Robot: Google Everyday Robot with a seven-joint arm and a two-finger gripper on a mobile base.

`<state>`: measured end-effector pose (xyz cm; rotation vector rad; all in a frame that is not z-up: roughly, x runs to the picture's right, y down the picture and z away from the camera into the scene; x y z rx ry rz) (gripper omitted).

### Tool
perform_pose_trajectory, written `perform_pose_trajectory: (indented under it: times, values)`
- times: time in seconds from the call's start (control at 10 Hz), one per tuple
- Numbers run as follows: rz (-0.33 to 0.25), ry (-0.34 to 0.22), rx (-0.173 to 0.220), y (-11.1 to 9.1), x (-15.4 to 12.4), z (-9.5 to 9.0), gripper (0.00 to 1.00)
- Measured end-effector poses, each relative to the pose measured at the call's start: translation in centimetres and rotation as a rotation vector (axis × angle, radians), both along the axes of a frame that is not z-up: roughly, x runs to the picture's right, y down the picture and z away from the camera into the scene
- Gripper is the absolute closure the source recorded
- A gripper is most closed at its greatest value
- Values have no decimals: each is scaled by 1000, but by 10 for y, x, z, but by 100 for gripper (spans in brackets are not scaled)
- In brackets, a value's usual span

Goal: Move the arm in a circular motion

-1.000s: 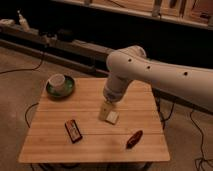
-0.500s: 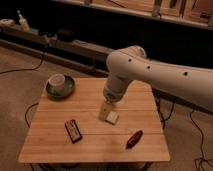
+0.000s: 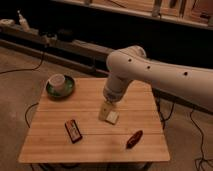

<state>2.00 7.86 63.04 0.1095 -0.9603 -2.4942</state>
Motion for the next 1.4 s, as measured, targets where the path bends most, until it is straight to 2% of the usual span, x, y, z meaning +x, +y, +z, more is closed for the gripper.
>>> perform_pose_trajectory:
  times: [0.4,0.6,1.0,1.2,1.4]
  values:
    - [-2,-3,4,-2,-1,1,20]
    - [-60,-31,42,-26,-15,13,20]
    - [-202,-89,152,-84,-40,25,20]
    - [-208,-115,158,-98,-35,32,20]
    - [-141,-109,125,-104,-3,53,20]
